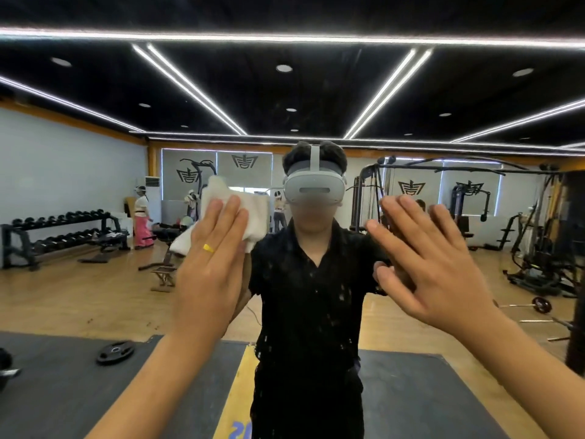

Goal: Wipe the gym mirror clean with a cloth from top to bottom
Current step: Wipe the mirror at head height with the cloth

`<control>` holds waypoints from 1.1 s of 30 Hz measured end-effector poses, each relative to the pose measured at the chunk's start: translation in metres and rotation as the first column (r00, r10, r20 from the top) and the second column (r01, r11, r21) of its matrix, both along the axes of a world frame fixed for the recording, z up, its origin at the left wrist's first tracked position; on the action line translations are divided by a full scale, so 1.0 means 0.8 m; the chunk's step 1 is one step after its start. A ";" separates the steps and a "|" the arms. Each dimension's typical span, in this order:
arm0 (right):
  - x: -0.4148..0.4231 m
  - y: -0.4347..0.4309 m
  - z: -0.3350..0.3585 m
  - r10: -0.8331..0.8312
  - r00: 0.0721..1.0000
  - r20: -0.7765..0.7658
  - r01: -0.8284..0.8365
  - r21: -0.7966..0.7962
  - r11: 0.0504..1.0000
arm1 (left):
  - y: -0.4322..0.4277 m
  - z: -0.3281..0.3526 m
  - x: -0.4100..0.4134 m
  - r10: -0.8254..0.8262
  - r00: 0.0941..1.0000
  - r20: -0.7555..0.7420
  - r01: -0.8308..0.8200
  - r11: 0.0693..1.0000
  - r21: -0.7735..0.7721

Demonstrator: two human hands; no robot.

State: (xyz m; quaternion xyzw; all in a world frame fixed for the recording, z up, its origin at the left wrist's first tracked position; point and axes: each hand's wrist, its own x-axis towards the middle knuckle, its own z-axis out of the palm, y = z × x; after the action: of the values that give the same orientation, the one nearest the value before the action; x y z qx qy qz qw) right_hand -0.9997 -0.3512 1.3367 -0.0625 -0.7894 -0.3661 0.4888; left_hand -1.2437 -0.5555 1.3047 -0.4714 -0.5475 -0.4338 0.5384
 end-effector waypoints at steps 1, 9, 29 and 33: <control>-0.002 0.002 -0.001 0.000 1.000 -0.013 0.000 0.006 1.000 | 0.007 0.012 0.009 -0.007 1.000 -0.015 0.006 1.000 -0.021; -0.003 0.006 -0.005 0.042 0.999 -0.035 -0.041 0.005 0.999 | 0.025 0.056 0.036 0.030 0.997 -0.066 -0.038 0.991 -0.127; -0.006 0.009 -0.009 0.081 0.994 -0.071 -0.081 -0.003 0.997 | 0.035 0.094 0.048 -0.013 1.000 0.020 0.016 0.988 -0.156; -0.005 0.009 -0.009 0.074 0.994 -0.080 -0.073 0.009 0.997 | 0.015 -0.005 0.042 0.024 0.997 0.074 -0.015 0.992 -0.124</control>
State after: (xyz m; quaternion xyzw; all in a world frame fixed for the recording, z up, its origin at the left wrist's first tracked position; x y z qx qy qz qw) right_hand -1.0039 -0.3439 1.3292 -0.0467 -0.7698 -0.3473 0.5334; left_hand -1.2099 -0.5431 1.3004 -0.4816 -0.5977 -0.4113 0.4916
